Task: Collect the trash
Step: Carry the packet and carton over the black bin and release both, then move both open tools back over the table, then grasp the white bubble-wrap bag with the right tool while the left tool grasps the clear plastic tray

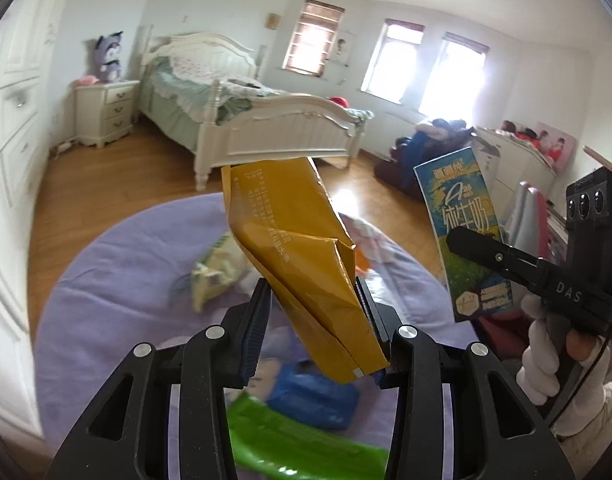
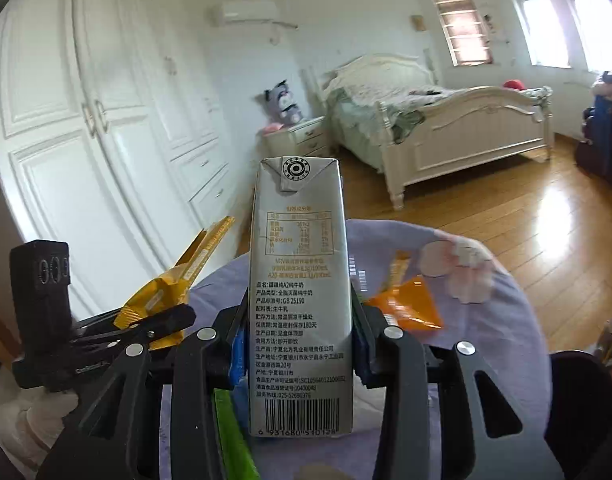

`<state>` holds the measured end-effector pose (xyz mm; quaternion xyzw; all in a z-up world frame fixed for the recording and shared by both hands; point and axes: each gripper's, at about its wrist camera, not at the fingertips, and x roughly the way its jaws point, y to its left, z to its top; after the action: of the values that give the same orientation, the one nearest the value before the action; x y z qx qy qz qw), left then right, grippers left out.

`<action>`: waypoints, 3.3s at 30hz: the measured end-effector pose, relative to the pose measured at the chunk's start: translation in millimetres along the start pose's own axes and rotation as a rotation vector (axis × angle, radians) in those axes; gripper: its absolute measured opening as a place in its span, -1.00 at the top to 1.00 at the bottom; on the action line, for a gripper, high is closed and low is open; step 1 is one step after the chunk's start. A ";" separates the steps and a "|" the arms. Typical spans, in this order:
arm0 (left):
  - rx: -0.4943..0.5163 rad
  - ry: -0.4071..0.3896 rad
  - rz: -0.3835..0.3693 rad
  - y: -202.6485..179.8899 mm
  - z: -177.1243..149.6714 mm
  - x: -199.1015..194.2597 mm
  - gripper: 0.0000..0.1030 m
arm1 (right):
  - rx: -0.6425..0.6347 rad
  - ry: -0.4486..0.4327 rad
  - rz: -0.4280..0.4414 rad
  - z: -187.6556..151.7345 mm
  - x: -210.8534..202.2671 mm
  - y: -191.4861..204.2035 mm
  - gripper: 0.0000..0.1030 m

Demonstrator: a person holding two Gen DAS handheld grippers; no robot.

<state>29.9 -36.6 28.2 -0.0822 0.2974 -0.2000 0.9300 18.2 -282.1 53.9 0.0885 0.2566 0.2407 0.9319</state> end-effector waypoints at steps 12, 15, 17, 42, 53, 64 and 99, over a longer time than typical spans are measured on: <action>0.178 0.173 -0.280 -161.9 -31.9 101.6 0.19 | 0.144 -0.039 -0.427 -75.4 -73.5 -125.7 0.23; 0.222 0.237 -0.314 -191.2 -43.7 127.6 0.19 | 0.177 -0.024 -0.475 -93.2 -79.9 -149.4 0.23; 0.232 0.277 -0.334 -204.9 -51.1 144.0 0.19 | 0.206 -0.015 -0.497 -106.8 -88.6 -164.5 0.23; 0.347 0.339 -0.350 -282.6 -59.9 204.4 -0.60 | 0.421 0.052 -0.533 -144.5 -100.2 -248.3 -0.43; 0.278 0.215 -0.315 -245.8 -31.9 147.0 -0.64 | 0.375 0.039 -0.481 -141.3 -96.2 -217.7 -0.47; 0.133 0.038 -0.065 -102.4 4.1 63.9 -0.64 | 0.225 0.032 -0.293 -92.7 -62.0 -135.5 -0.72; 0.345 0.320 0.019 52.5 46.6 194.8 0.12 | -0.208 0.422 0.016 -48.8 117.4 -23.5 -0.70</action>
<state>219.0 -69.4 -49.6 0.1135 0.4031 -0.2493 0.8732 90.6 -242.5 -45.7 -0.0583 0.4190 0.2862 0.8597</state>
